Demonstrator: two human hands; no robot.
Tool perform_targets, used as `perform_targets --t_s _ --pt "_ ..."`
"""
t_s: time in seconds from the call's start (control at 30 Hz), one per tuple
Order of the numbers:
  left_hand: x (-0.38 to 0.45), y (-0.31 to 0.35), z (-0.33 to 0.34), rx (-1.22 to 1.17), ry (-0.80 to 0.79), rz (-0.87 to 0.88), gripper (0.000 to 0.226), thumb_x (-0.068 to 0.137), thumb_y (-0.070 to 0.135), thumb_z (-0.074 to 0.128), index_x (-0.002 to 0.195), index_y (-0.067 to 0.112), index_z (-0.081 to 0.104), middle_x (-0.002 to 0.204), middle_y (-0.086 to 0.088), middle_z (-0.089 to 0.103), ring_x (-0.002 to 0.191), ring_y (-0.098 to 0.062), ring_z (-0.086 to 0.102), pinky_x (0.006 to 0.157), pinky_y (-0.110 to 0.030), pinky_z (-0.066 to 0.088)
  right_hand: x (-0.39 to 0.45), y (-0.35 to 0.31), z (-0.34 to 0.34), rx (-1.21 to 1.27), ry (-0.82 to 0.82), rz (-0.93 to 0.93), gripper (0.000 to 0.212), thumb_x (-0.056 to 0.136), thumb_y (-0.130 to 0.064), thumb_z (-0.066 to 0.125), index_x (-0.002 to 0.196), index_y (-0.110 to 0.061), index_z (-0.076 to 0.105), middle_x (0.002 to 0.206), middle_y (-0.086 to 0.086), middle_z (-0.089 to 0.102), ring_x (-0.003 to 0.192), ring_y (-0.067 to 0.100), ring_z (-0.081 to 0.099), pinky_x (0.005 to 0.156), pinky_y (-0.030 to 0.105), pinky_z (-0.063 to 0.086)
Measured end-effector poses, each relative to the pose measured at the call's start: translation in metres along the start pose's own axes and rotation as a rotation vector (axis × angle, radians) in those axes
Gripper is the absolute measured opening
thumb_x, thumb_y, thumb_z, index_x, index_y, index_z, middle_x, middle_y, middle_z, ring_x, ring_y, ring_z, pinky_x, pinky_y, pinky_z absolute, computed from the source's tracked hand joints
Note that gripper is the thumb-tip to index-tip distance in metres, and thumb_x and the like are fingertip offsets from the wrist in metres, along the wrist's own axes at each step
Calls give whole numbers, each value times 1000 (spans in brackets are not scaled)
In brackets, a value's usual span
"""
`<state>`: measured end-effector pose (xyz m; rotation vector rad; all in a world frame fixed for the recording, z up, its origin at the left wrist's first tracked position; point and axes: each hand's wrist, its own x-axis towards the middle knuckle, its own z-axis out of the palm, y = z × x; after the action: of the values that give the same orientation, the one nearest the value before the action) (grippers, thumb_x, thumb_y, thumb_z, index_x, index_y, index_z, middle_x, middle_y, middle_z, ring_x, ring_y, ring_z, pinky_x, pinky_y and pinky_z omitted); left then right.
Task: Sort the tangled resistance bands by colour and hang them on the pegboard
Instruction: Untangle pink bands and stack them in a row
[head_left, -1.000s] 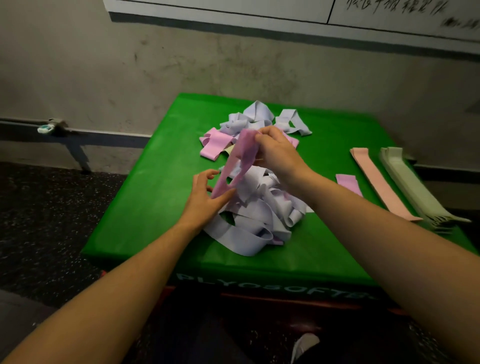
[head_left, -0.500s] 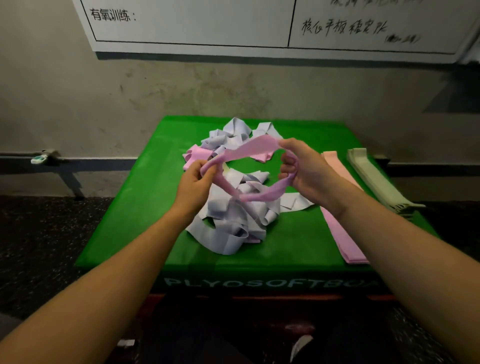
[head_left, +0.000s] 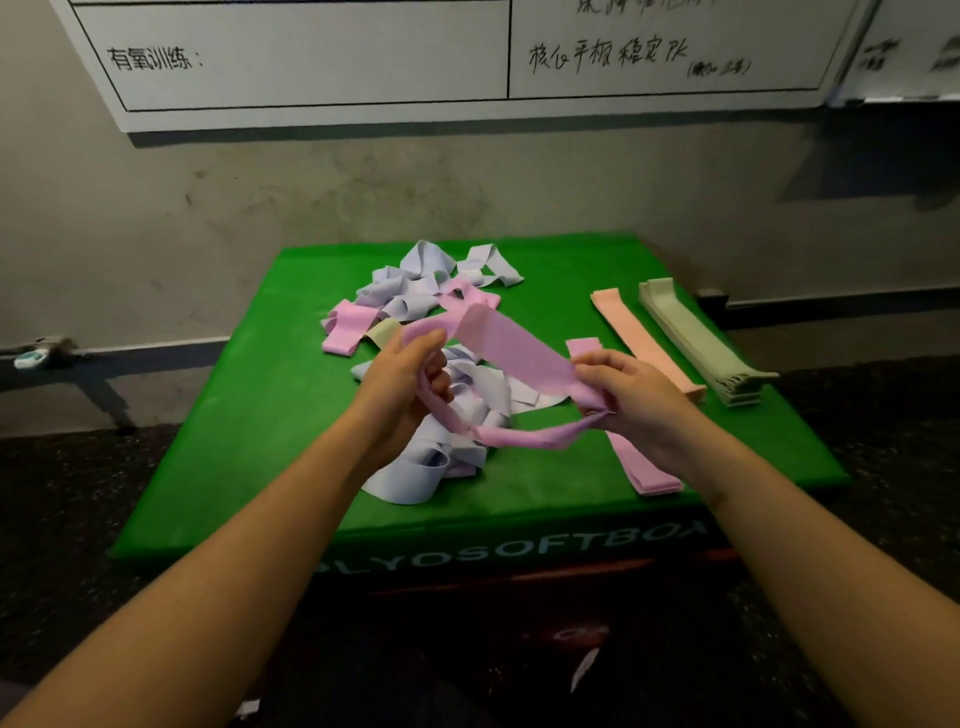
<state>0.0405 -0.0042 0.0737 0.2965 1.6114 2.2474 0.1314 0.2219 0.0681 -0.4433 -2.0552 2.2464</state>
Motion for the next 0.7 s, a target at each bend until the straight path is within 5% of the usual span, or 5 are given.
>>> perform_targets --t_s 0.2,0.37,0.5,0.7 --pt "-16 -8 12 101 -52 24 9 99 17 53 104 16 60 60 8 35 53 -9 28 54 -23 30 -29 17 -16 341 -21 99 5 98 -9 49 96 -13 52 90 10 67 82 24 65 75 38 56" --pt "-36 -5 33 171 -97 67 14 99 14 54 89 18 63 56 7 34 50 -9 28 50 -22 27 -46 35 -16 87 40 85 31 92 -15 64 117 -17 48 108 13 71 95 26 70 89 44 56" --pt "-47 -3 50 217 -160 89 17 100 13 52 95 17 67 54 7 34 49 -9 27 49 -24 24 -52 35 -5 -196 37 -61 69 73 -43 82 131 -37 46 128 -5 56 113 14 59 94 39 50" --pt "-54 -6 58 208 -216 72 18 100 12 53 103 19 69 53 7 32 48 -9 25 47 -24 21 -56 19 13 -188 -93 -339 65 74 -38 78 132 -45 47 131 -7 60 122 7 57 100 32 48"
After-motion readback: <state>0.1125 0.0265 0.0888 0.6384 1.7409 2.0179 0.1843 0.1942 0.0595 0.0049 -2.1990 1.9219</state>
